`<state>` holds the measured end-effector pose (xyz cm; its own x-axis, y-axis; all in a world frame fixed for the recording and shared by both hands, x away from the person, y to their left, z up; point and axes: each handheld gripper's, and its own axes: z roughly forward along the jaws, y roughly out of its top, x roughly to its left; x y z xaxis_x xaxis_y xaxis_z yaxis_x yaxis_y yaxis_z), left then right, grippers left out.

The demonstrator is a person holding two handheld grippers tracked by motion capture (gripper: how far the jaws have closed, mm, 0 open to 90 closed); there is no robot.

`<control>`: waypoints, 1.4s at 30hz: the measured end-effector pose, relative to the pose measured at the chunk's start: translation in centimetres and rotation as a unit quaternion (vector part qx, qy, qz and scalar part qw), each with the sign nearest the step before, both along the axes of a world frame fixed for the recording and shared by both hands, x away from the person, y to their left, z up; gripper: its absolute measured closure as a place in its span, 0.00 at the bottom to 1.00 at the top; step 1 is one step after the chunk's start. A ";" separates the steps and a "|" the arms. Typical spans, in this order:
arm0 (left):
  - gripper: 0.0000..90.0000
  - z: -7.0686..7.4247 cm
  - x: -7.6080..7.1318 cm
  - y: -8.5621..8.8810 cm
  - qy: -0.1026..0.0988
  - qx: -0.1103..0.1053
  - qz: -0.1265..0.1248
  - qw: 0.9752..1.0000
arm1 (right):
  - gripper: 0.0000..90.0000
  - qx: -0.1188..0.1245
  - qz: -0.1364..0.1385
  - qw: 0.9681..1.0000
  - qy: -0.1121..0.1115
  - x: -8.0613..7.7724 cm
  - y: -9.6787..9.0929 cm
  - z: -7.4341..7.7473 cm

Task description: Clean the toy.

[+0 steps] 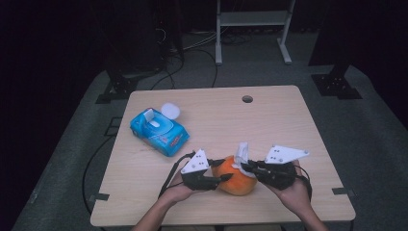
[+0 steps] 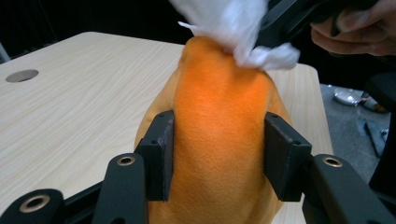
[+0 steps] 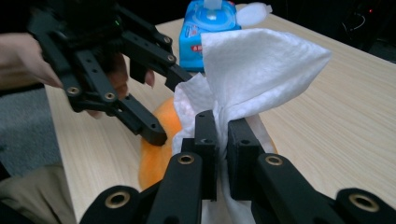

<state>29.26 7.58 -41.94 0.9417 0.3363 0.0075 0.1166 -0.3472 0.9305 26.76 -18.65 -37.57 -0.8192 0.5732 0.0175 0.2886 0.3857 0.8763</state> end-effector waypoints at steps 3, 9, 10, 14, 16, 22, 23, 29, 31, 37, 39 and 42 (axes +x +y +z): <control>0.48 -0.3 0.3 0.0 0.009 -0.001 -0.004 1.000 | 0.93 -0.001 0.003 1.000 0.023 0.4 -0.5 -1.0; 0.19 -1.1 1.2 0.1 0.035 -0.009 0.008 0.999 | 0.93 -0.005 -0.004 0.999 0.049 0.9 -2.0 -1.9; 0.16 -1.5 1.4 0.0 0.047 -0.014 0.010 0.999 | 0.93 -0.004 -0.002 0.999 0.050 1.0 -2.2 -1.9; 0.28 -1.9 1.1 -0.3 0.052 -0.021 -0.004 0.998 | 0.93 -0.004 -0.005 0.998 0.056 1.1 -2.7 -2.2; 0.40 -1.6 0.8 -0.4 0.042 -0.018 -0.013 0.999 | 0.93 -0.006 -0.015 0.998 0.054 1.2 -3.0 -2.2; 0.47 -1.6 0.6 -0.8 0.034 -0.015 -0.006 0.999 | 0.93 -0.009 -0.031 0.999 0.037 1.0 -3.5 -1.5; 0.47 -1.6 0.6 -0.8 0.034 -0.014 -0.008 0.999 | 0.93 -0.008 -0.023 0.999 0.028 0.7 -3.2 -1.1; 0.25 -1.9 1.0 -0.8 0.057 -0.025 -0.001 0.998 | 0.93 -0.017 -0.012 0.999 0.031 0.9 -3.2 -1.3; 0.15 -2.5 1.2 -1.1 0.072 -0.022 0.000 0.997 | 0.93 -0.014 -0.008 0.999 0.041 1.0 -3.6 -1.5; 0.29 -2.9 0.9 -1.7 0.071 -0.031 -0.012 0.997 | 0.93 -0.016 -0.003 0.999 0.044 0.9 -3.8 -1.5; 0.43 -2.3 0.5 -1.6 0.046 -0.021 -0.012 0.999 | 0.93 -0.007 -0.004 0.999 0.044 1.0 -4.0 -1.4; 0.48 -1.2 0.2 -1.2 0.019 -0.011 -0.004 1.000 | 0.93 0.009 -0.006 0.999 0.032 0.6 -4.0 -0.7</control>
<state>29.42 6.38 -43.12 0.9441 0.3278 -0.0355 0.1491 -0.3283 0.9327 27.34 -22.65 -38.30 -0.8087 0.5829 0.0789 0.3484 0.3666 0.8627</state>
